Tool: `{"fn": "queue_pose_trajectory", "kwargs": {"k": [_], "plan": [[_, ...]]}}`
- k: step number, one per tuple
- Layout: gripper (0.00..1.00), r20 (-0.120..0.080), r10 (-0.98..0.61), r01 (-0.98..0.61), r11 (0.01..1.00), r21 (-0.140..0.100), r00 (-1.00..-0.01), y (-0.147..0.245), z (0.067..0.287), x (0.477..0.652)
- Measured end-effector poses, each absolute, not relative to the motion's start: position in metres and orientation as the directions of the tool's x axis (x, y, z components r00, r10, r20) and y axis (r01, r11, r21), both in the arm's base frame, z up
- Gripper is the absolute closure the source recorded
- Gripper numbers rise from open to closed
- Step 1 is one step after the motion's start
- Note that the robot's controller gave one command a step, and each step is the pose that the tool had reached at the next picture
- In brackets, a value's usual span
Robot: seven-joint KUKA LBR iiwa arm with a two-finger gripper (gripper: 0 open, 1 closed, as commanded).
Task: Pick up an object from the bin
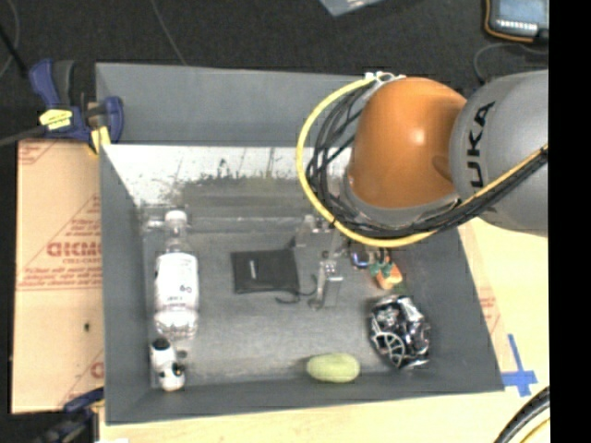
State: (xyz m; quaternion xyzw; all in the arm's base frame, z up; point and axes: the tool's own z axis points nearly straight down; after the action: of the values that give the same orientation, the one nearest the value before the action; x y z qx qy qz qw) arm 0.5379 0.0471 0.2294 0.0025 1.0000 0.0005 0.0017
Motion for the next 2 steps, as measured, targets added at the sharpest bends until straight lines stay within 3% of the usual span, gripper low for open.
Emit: {"fn": "queue_pose_trajectory", "kwargs": {"k": [1, 2], "plan": [[0.00, -0.003, 0.005, 0.005, 1.000, 0.001, -1.000, 0.047, 0.229, 0.538], [0.00, -0.013, -0.027, -0.027, 1.000, 0.001, -1.000, 0.063, 0.187, 0.542]]}}
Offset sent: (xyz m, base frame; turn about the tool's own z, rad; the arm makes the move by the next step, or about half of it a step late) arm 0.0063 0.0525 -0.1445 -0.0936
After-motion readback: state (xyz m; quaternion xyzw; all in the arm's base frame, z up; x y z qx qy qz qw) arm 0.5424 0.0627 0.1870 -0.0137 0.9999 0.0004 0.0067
